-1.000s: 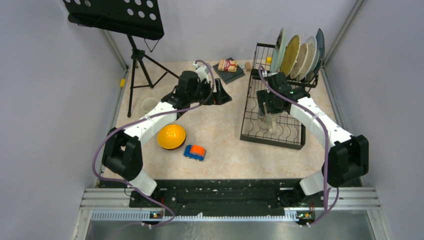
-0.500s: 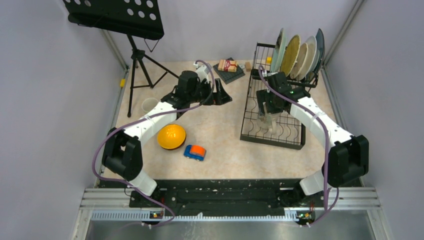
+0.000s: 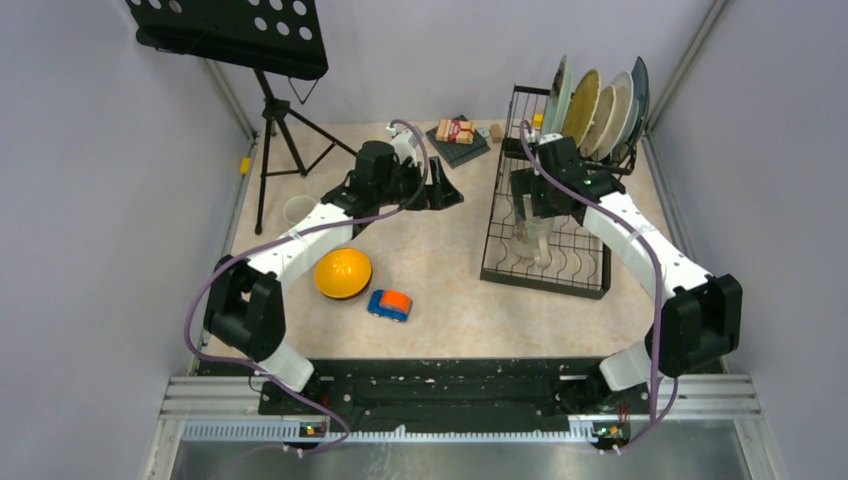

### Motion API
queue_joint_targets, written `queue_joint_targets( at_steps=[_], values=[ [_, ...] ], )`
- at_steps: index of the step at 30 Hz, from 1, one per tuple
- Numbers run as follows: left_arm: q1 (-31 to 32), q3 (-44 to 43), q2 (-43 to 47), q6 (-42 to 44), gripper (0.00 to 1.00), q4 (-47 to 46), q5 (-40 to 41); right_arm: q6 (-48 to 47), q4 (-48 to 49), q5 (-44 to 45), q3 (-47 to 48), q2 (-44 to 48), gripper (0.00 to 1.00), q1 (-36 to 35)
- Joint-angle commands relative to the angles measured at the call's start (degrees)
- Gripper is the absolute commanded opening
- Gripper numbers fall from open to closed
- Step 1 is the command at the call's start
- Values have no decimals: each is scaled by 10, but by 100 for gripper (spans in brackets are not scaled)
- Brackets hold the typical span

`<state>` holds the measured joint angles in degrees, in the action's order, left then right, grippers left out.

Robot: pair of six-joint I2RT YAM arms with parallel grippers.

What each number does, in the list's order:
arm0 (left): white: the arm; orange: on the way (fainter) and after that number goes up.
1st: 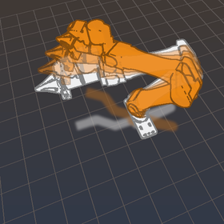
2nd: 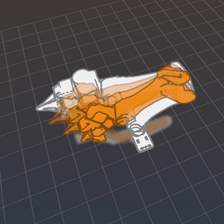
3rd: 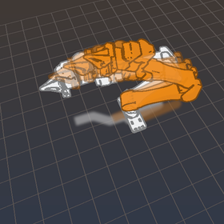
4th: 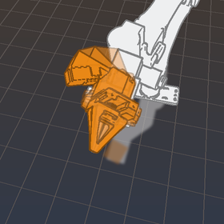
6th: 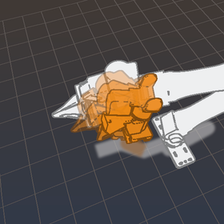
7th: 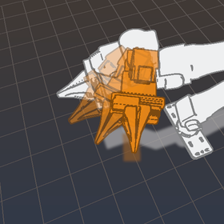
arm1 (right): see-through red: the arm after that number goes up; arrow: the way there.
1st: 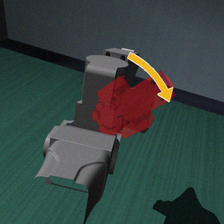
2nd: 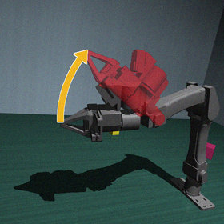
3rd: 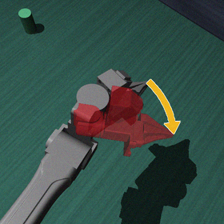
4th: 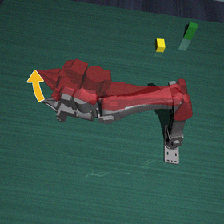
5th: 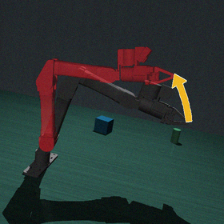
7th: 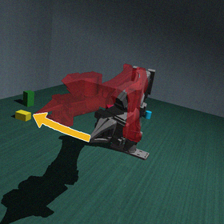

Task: Load the mixed dishes into the dish rack
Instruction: Turn the cup upside down in the dish rack, then move the cup to the dish rack.

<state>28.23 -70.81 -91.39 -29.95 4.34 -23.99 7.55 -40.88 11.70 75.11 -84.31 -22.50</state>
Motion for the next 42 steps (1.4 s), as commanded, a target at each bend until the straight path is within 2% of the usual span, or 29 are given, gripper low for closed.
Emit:
queue_joint_targets(
  at_steps=[1, 7, 13, 17, 18, 20, 21, 26, 29, 32, 35, 42],
  values=[
    [-3, -2, 10, 3, 99, -16, -8, -13, 23, -39, 29, 64, 95, -7],
    [-4, -3, 14, 9, 99, -12, -7, -10, 18, -72, -37, 179, 93, -6],
    [-6, -2, 17, 8, 99, -11, -10, 82, 43, -84, -168, 260, 78, -6],
    [-6, -2, 19, 9, 97, -9, -12, 144, 64, -45, -234, 294, 71, -6],
    [-6, -1, 19, 9, 96, -8, -12, 157, 70, -28, -245, 300, 68, -6],
    [-6, 2, 20, 7, 96, -9, -15, 171, 102, -18, -273, 307, 54, -6],
    [-7, 2, 20, 7, 96, -11, -16, 180, 117, -23, -285, 305, 52, -5],
    [-7, 8, 30, 13, 97, -4, -6, 218, 211, -32, -349, 286, 54, -6],
    [-8, 20, 41, 13, 97, -6, 2, 224, 241, 1, -373, 283, 54, -5],
    [-10, 29, 47, 8, 97, -12, 5, 201, 284, 12, -404, 295, 51, -6],
    [-13, 26, 45, 8, 96, -9, 2, 172, 371, -4, -450, 304, 51, -5],
    [-14, 19, 42, 10, 96, -6, -3, 166, 490, 39, -514, 295, 45, -5]
  ],
)
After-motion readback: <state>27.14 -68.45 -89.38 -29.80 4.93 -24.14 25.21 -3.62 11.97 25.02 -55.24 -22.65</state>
